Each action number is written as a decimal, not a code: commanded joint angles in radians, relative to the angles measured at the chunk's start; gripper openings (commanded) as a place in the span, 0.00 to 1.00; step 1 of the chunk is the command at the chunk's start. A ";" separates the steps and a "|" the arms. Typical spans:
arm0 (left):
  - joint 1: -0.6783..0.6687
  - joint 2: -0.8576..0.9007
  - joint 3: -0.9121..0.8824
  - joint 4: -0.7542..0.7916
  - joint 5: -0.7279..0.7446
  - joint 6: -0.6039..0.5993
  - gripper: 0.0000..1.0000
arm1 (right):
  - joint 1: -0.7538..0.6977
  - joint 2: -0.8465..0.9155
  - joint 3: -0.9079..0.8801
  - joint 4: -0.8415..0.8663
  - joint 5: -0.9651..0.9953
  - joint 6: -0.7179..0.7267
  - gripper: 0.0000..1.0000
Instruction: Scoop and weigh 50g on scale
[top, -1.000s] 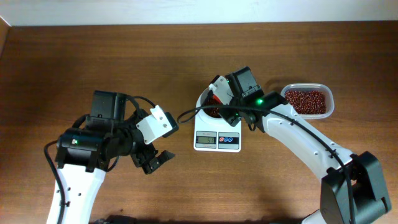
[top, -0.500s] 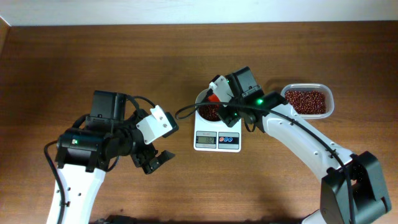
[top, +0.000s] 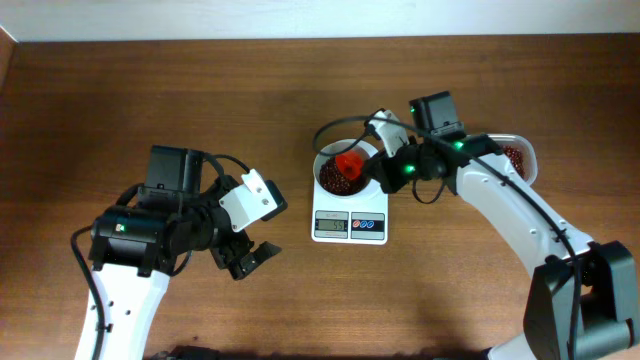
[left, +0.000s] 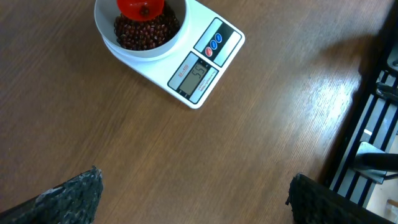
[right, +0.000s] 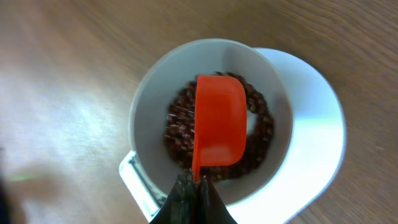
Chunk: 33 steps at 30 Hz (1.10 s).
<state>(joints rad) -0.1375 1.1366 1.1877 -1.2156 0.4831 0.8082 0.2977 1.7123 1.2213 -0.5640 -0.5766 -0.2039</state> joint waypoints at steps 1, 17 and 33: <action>0.005 -0.008 0.019 -0.002 0.018 0.017 0.99 | -0.037 0.011 0.019 0.000 -0.185 0.011 0.04; 0.005 -0.008 0.019 -0.002 0.018 0.017 0.99 | -0.095 0.007 0.020 0.003 -0.255 0.034 0.04; 0.005 -0.008 0.019 -0.002 0.018 0.017 0.99 | -0.088 0.007 0.020 0.011 -0.228 0.037 0.04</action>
<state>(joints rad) -0.1375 1.1366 1.1877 -1.2160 0.4831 0.8082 0.2050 1.7123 1.2213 -0.5556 -0.7921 -0.1688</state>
